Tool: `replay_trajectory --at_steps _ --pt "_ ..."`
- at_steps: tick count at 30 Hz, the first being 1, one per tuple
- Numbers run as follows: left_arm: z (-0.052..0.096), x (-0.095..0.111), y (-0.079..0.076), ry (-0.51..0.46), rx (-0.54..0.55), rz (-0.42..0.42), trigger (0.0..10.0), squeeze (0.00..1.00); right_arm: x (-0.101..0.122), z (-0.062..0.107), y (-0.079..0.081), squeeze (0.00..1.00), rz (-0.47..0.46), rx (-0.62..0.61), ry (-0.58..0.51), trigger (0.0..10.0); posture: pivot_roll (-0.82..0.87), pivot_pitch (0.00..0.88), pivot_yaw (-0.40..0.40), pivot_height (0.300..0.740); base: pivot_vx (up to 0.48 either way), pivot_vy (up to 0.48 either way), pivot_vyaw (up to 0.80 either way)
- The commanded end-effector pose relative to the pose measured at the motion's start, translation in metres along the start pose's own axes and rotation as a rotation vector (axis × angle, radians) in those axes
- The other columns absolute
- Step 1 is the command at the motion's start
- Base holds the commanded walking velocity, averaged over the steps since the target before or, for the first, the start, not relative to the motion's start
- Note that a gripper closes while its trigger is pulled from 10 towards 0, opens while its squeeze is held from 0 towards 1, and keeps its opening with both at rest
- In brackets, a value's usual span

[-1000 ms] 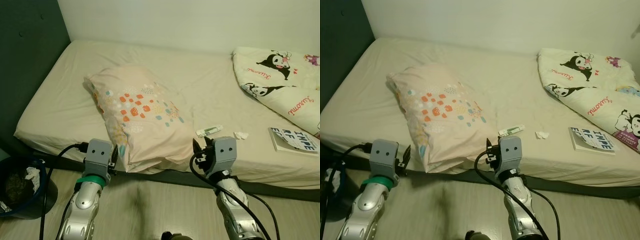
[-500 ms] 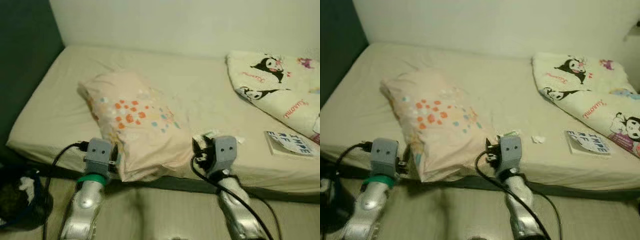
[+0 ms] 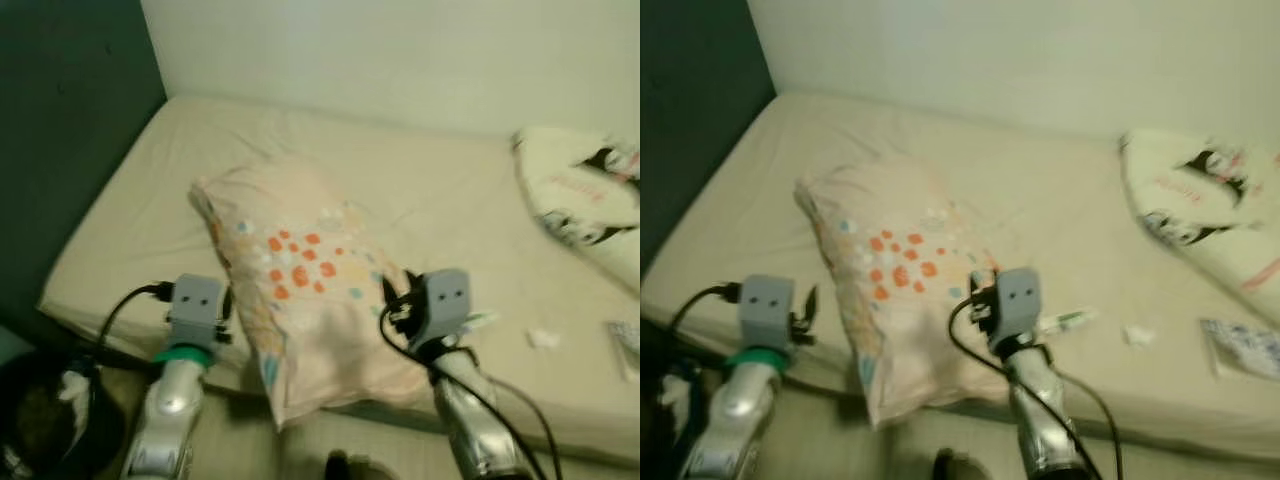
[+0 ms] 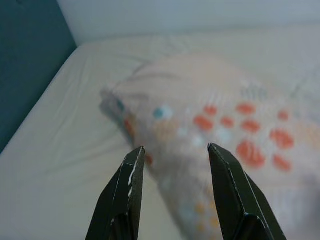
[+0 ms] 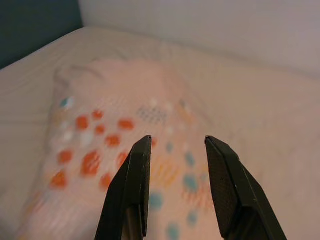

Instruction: Clean up the room

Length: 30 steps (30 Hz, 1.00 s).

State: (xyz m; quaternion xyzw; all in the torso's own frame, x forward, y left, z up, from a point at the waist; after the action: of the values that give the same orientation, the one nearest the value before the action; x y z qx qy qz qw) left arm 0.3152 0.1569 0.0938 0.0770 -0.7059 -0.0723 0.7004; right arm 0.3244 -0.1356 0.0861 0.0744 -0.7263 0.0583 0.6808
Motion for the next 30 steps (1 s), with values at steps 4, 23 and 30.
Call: replay_trajectory --at_steps 4,23,30 --pt "0.006 -0.013 0.002 0.05 -0.015 0.004 10.0 0.0 -0.003 0.002 0.002 0.0 -0.004 0.004 0.008 10.0 -0.04 0.054 0.0 0.74 0.083 0.0 0.0" --pt "0.012 -0.028 -0.019 0.123 -0.141 0.007 10.0 0.0 -0.006 0.003 0.0 0.0 -0.007 -0.006 0.021 10.0 -0.04 0.064 0.004 0.74 0.0 0.0 0.0" --pt "0.011 -0.027 -0.02 0.124 -0.143 0.005 10.0 0.0 -0.007 0.003 0.0 0.0 -0.011 -0.01 0.023 10.0 -0.04 0.067 0.008 0.73 0.0 0.0 0.0"
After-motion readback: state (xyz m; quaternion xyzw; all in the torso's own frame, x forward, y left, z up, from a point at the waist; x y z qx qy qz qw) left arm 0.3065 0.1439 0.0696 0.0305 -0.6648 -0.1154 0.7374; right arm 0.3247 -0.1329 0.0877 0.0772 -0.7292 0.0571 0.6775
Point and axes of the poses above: a point about 5 cm out from each wrist's last joint towards the gripper, its own z axis pointing back from the gripper into the wrist, its own x axis along the axis of the wrist's last joint, y = z × x, the point moved 4 cm from there along -z, pointing out of the wrist towards the gripper, and after that the axes turned 2 degrees about -z, right-handed, at the moved point
